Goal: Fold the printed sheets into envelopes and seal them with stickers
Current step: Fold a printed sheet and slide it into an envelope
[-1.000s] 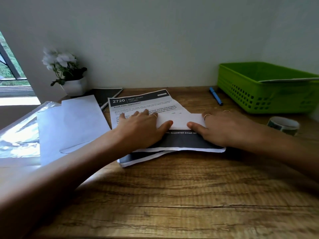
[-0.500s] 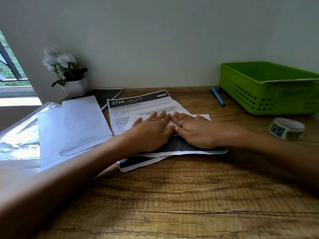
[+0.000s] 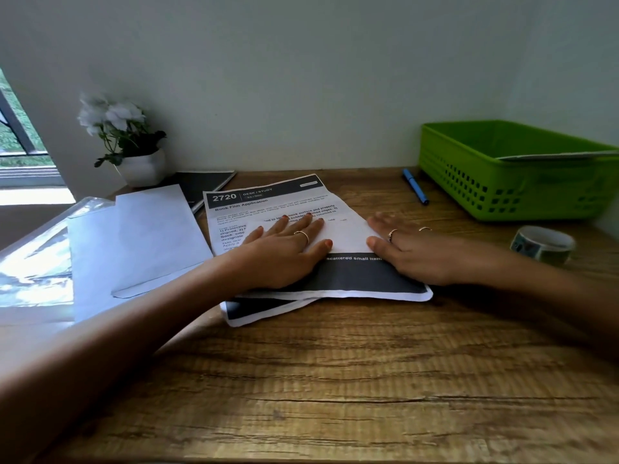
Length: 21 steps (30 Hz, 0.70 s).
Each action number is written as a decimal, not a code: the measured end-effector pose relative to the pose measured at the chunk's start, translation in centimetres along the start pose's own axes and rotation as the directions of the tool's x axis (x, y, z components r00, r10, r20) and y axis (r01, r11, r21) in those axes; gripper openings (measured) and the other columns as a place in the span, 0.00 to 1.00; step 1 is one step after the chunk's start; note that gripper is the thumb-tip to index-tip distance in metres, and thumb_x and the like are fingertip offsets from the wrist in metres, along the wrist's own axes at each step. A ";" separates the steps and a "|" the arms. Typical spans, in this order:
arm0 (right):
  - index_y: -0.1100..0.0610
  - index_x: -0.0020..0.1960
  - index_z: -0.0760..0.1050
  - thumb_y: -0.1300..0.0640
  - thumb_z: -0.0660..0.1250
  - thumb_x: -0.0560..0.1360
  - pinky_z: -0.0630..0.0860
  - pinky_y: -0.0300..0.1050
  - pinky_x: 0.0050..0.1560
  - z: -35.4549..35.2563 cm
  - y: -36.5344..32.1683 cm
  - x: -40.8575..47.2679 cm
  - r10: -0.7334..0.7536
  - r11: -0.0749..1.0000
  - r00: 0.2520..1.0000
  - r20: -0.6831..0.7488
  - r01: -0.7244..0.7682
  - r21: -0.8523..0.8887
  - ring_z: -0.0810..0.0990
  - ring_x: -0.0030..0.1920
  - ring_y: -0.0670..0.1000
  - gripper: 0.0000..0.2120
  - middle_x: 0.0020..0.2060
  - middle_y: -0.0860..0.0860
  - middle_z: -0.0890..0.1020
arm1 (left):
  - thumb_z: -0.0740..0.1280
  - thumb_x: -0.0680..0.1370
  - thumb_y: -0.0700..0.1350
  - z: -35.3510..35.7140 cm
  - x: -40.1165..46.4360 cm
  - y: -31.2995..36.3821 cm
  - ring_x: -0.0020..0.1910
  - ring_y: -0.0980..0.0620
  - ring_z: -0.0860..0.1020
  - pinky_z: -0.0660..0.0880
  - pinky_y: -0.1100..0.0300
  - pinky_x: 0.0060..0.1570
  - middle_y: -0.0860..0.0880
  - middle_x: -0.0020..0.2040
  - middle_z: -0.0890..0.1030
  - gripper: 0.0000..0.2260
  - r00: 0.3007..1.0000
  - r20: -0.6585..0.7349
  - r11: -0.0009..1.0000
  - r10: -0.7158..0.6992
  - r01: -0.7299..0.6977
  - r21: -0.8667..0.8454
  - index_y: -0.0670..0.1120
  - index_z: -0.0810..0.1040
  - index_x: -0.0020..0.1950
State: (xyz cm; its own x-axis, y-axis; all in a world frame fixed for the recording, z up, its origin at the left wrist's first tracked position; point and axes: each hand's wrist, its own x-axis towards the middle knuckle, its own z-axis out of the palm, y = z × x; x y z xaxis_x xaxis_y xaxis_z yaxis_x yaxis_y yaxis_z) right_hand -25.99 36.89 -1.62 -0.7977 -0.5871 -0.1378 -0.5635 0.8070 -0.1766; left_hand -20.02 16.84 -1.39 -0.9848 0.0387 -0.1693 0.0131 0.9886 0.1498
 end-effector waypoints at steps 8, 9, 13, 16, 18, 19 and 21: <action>0.53 0.77 0.44 0.41 0.47 0.80 0.50 0.45 0.75 -2.3 0.5 0.2 0.013 0.999 0.995 0.103 -0.009 -0.045 0.51 0.76 0.49 0.31 0.77 0.49 0.49 | 0.53 0.79 0.59 -2.1 0.1 -1.2 0.76 0.53 0.50 0.47 0.54 0.74 0.54 0.77 0.51 0.28 0.996 0.001 0.993 0.093 -0.093 -0.070 0.52 0.50 0.77; 0.53 0.77 0.47 0.40 0.50 0.79 0.55 0.47 0.74 -2.7 0.5 0.3 0.025 0.998 0.995 0.092 -0.019 -0.064 0.57 0.75 0.50 0.32 0.77 0.50 0.54 | 0.56 0.79 0.59 -2.2 0.0 -1.2 0.75 0.53 0.54 0.49 0.56 0.73 0.53 0.77 0.54 0.29 0.993 -0.036 0.991 0.113 -0.115 -0.072 0.52 0.52 0.77; 0.49 0.74 0.56 0.39 0.60 0.75 0.65 0.46 0.68 -3.6 0.1 0.1 -0.012 1.000 0.999 0.030 0.013 -0.011 0.69 0.68 0.51 0.32 0.71 0.49 0.67 | 0.62 0.76 0.59 -2.3 0.1 -1.1 0.73 0.50 0.60 0.56 0.55 0.70 0.51 0.75 0.60 0.31 0.977 -0.134 0.984 0.163 -0.172 -0.055 0.53 0.56 0.75; 0.49 0.74 0.58 0.43 0.67 0.72 0.64 0.38 0.62 -4.2 -0.2 -0.3 -0.052 0.998 0.998 -0.037 0.054 0.042 0.69 0.66 0.49 0.35 0.70 0.47 0.68 | 0.65 0.73 0.62 -2.4 0.1 -1.3 0.74 0.48 0.57 0.55 0.41 0.72 0.50 0.75 0.58 0.35 0.961 -0.216 0.984 0.175 -0.180 -0.002 0.54 0.55 0.75; 0.49 0.74 0.59 0.45 0.72 0.69 0.63 0.39 0.63 -4.7 -0.4 -0.3 -0.069 0.997 0.992 -0.107 0.073 0.033 0.67 0.68 0.49 0.38 0.71 0.48 0.67 | 0.68 0.70 0.62 -2.5 -0.1 -1.2 0.73 0.47 0.57 0.53 0.36 0.70 0.50 0.74 0.59 0.37 0.937 -0.300 0.983 0.181 -0.176 0.044 0.55 0.56 0.75; 0.49 0.72 0.61 0.46 0.74 0.68 0.64 0.41 0.65 -5.0 -0.5 -0.2 -0.083 0.996 0.984 -0.155 0.086 0.015 0.67 0.67 0.50 0.38 0.70 0.48 0.67 | 0.69 0.69 0.63 -2.7 -0.2 -1.1 0.71 0.47 0.58 0.54 0.36 0.69 0.50 0.71 0.61 0.39 0.915 -0.355 0.982 0.190 -0.174 0.077 0.55 0.58 0.75; 0.50 0.68 0.67 0.50 0.76 0.66 0.67 0.43 0.61 -5.4 -0.7 -0.1 -0.098 0.995 0.961 -0.259 0.099 -0.009 0.70 0.64 0.52 0.34 0.65 0.51 0.72 | 0.70 0.65 0.65 -2.9 -0.4 -1.0 0.66 0.48 0.63 0.59 0.39 0.67 0.50 0.66 0.65 0.40 0.860 -0.455 0.971 0.232 -0.174 0.166 0.54 0.61 0.73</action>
State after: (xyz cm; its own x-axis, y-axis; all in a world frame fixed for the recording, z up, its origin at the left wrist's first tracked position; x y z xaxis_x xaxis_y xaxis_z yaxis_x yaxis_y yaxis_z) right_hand -26.63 36.72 3.74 -0.7670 -0.6267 0.1375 -0.6415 0.7455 -0.1806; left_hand -20.11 15.42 1.37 -0.9225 0.1961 0.3324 0.2125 0.9771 0.0132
